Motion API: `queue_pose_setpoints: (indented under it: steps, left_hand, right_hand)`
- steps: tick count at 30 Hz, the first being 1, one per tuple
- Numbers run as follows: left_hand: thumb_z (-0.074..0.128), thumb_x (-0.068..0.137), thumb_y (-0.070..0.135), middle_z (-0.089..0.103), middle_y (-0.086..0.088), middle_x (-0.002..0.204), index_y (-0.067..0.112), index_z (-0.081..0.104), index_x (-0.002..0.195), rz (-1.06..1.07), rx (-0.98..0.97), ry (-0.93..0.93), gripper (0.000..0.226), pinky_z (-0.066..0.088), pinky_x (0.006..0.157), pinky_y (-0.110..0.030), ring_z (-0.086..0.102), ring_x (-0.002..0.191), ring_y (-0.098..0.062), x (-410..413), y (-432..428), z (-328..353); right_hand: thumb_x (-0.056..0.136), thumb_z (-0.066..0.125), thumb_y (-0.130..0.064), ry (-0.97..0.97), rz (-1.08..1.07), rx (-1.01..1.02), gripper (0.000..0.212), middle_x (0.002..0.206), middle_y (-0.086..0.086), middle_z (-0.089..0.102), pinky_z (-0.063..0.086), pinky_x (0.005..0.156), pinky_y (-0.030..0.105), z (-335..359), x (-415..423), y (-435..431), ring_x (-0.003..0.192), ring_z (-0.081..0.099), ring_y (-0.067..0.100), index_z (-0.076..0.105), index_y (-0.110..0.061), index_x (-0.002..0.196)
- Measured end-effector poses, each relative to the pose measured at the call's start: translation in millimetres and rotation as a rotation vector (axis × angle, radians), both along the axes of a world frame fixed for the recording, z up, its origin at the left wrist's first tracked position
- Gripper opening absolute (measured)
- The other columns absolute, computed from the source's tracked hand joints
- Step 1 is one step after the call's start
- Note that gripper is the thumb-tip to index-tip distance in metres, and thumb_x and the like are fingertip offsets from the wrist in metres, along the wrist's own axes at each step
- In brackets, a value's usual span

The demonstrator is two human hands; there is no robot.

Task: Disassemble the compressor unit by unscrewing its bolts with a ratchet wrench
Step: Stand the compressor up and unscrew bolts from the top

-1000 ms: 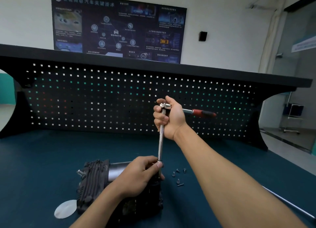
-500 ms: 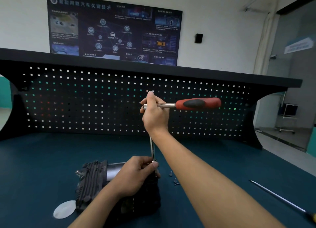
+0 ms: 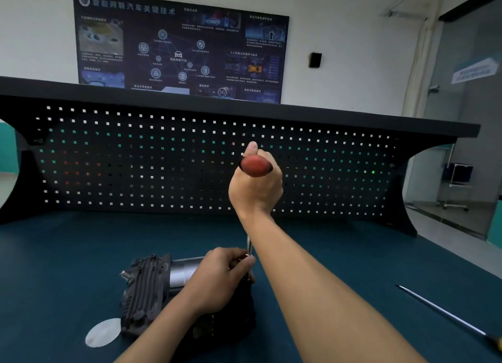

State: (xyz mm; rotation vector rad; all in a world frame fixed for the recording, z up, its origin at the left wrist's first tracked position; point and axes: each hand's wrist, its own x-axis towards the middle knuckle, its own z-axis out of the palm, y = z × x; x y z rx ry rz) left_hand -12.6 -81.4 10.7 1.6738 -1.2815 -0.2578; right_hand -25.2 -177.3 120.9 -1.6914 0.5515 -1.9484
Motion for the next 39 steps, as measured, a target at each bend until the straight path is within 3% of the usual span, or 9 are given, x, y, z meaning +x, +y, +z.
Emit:
queue_pose_setpoints:
  steps: [4,7,9,12,16,20,29,33,39]
  left_hand:
    - [0.053,0.102,0.029,0.068,0.013,0.063,0.014,0.071,0.089,0.006,-0.002,-0.013,0.026,0.037,0.052,-0.012,0.053,0.049,0.004,-1,0,0]
    - [0.054,0.101,0.029,0.069,0.013,0.063,0.015,0.072,0.09,0.024,-0.018,-0.018,0.026,0.037,0.053,-0.012,0.052,0.049,0.004,-2,0,-1]
    - [0.053,0.101,0.028,0.069,0.014,0.064,0.016,0.07,0.087,0.038,-0.026,-0.033,0.025,0.04,0.056,-0.015,0.055,0.053,0.002,-3,0,-2]
    - [0.053,0.102,0.03,0.074,0.008,0.075,0.018,0.067,0.085,0.032,-0.019,-0.029,0.025,0.052,0.068,-0.028,0.065,0.066,-0.006,-4,1,-2]
    - [0.052,0.102,0.03,0.075,0.005,0.081,0.014,0.067,0.091,0.027,-0.017,-0.024,0.024,0.055,0.081,-0.042,0.07,0.078,-0.011,-3,1,-1]
    - [0.051,0.102,0.03,0.076,0.002,0.082,0.013,0.065,0.094,0.014,-0.022,-0.027,0.023,0.054,0.084,-0.045,0.071,0.081,-0.011,-3,1,-1]
    - [0.043,0.105,0.032,0.075,0.0,0.086,0.02,0.061,0.108,-0.035,-0.02,-0.037,0.022,0.051,0.089,-0.044,0.069,0.088,-0.011,0,0,-1]
    - [0.044,0.105,0.033,0.074,0.003,0.087,0.016,0.061,0.098,-0.031,-0.006,-0.034,0.024,0.051,0.089,-0.046,0.068,0.087,-0.011,-1,1,-2]
    - [0.046,0.104,0.035,0.075,0.004,0.086,0.017,0.059,0.094,-0.012,0.013,-0.024,0.025,0.053,0.087,-0.044,0.07,0.085,-0.007,0,2,0]
  right_hand:
    - [0.104,0.038,-0.042,0.009,-0.029,-0.048,0.051,0.071,-0.004,0.063,0.05,0.055,0.036,-1,-2,-1,0.061,0.06,0.021,0.06,-0.012,0.068]
    - [0.104,0.043,-0.044,0.046,0.231,0.071,0.051,0.055,-0.011,0.058,0.047,0.051,0.025,1,-2,-3,0.053,0.059,0.007,0.054,-0.021,0.06]
    - [0.105,0.046,-0.038,0.024,0.385,0.104,0.053,0.046,-0.012,0.051,0.04,0.048,0.014,3,-3,-7,0.044,0.051,0.002,0.052,-0.015,0.057]
    - [0.106,0.045,-0.033,0.02,0.545,0.144,0.053,0.05,-0.004,0.048,0.04,0.053,0.029,7,-8,-14,0.049,0.048,0.013,0.052,-0.012,0.058]
    - [0.107,0.044,-0.031,0.004,0.657,0.189,0.055,0.053,-0.001,0.047,0.035,0.055,0.028,9,-9,-15,0.051,0.043,0.012,0.051,-0.013,0.055]
    - [0.107,0.043,-0.03,-0.052,0.939,0.361,0.056,0.063,0.002,0.056,0.023,0.038,0.02,12,-13,-16,0.04,0.035,0.009,0.052,-0.014,0.055]
    - [0.105,0.037,-0.033,-0.044,1.618,0.619,0.048,0.066,-0.002,0.051,0.016,0.035,0.017,15,-23,-29,0.039,0.025,0.005,0.051,-0.016,0.062]
    - [0.098,0.042,-0.033,0.032,1.932,0.655,0.043,0.063,-0.003,0.053,0.015,0.036,0.016,16,-18,-24,0.042,0.019,0.006,0.057,-0.015,0.062]
    - [0.1,0.042,-0.034,0.047,1.861,0.692,0.043,0.065,-0.003,0.053,0.014,0.037,0.015,15,-8,-20,0.037,0.026,0.004,0.055,-0.016,0.063]
